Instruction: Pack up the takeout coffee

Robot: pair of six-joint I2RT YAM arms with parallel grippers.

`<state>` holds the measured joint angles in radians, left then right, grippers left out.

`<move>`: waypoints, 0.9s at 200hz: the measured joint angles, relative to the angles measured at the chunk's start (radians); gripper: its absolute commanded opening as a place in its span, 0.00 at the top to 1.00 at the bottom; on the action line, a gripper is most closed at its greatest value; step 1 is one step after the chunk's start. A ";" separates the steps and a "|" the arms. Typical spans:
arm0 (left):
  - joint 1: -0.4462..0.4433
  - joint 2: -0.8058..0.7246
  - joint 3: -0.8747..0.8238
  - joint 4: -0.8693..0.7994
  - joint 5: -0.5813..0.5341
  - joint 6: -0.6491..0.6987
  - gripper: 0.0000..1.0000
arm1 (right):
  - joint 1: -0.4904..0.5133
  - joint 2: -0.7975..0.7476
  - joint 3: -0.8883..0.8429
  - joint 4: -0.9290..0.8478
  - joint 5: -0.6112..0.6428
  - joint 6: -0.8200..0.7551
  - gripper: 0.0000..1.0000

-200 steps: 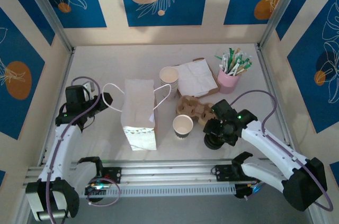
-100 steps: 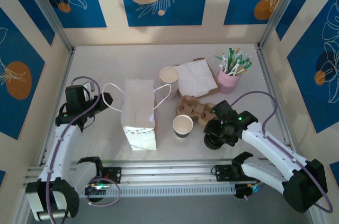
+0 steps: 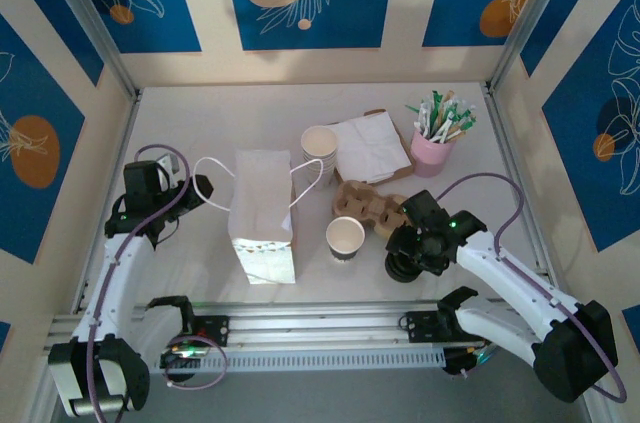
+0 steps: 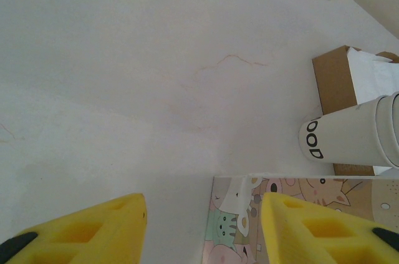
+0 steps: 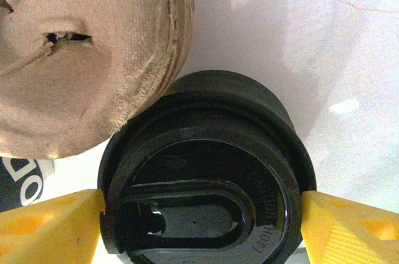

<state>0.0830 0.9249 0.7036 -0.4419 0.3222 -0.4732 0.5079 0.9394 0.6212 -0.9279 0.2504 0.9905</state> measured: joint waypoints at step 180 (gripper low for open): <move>-0.001 0.000 0.000 0.000 0.000 0.000 0.48 | -0.006 -0.042 0.030 -0.019 0.000 -0.020 0.27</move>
<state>0.0822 0.9249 0.7036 -0.4419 0.3225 -0.4736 0.5022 0.8974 0.6514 -0.9474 0.2501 0.9703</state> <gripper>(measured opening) 0.516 0.731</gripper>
